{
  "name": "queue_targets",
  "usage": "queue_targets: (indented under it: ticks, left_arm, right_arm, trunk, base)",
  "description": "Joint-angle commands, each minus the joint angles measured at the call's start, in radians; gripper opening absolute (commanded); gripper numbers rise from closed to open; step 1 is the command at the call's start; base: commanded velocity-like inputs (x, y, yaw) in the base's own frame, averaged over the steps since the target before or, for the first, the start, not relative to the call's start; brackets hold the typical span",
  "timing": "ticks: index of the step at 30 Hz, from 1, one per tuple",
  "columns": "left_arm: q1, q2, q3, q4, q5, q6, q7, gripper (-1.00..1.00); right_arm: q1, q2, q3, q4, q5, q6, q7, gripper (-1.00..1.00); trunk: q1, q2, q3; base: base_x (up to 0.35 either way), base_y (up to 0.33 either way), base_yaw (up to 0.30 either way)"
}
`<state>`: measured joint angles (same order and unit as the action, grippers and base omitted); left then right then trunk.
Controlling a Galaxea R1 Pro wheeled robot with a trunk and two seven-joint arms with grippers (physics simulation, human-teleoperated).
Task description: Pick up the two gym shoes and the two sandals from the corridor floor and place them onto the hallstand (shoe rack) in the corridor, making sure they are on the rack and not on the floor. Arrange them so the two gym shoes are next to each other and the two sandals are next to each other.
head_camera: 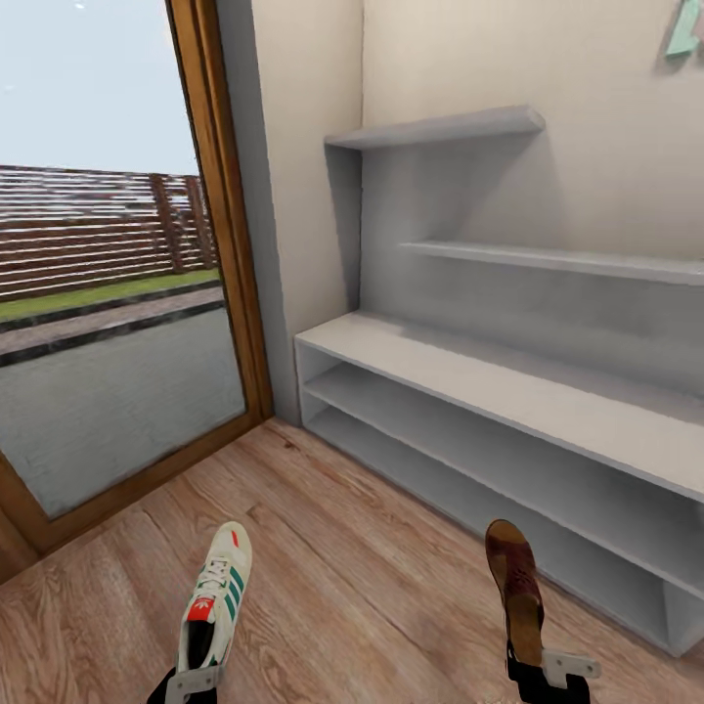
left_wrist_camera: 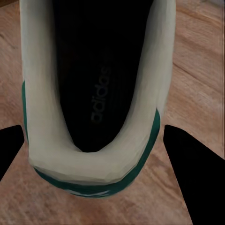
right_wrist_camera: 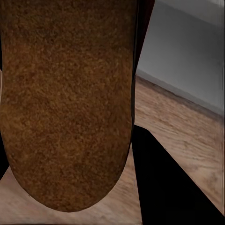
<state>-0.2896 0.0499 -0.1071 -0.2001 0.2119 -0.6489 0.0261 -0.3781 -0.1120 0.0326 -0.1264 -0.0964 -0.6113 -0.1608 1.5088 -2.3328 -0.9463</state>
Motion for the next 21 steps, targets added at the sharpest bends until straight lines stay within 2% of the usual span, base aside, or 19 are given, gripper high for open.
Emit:
queue_targets:
  ticks: [1, 8, 17, 21]
  left_arm:
    - [0.0, 0.001, -0.008, 0.0, 0.007, -0.003, 0.001, -1.0]
    - [0.0, 0.0, -0.008, 0.001, 0.007, -0.003, 0.001, -1.0]
    - [0.0, 0.001, -0.008, 0.001, 0.007, -0.003, 0.001, -1.0]
    - [0.0, 0.001, -0.008, 0.001, 0.007, -0.003, 0.001, -1.0]
  right_arm:
    - [-0.001, 0.0, 0.004, 0.001, -0.013, -0.004, 0.003, -1.0]
    - [-0.001, 0.0, 0.004, 0.001, -0.013, -0.004, 0.003, -1.0]
    - [-0.001, 0.0, 0.004, 0.001, -0.013, -0.004, 0.003, -1.0]
    - [-0.001, 0.0, 0.004, 0.001, -0.014, -0.004, 0.003, -1.0]
  trunk:
    - [0.0, 0.0, -0.001]
    - [0.0, 0.0, -0.001]
    - [0.0, 0.0, -0.001]
    - [0.0, 0.0, -0.001]
  base:
    - [0.0, 0.0, -0.264]
    - [0.0, 0.011, -0.264]
    - [0.0, 0.248, -0.264]
    - [0.0, 0.105, -0.264]
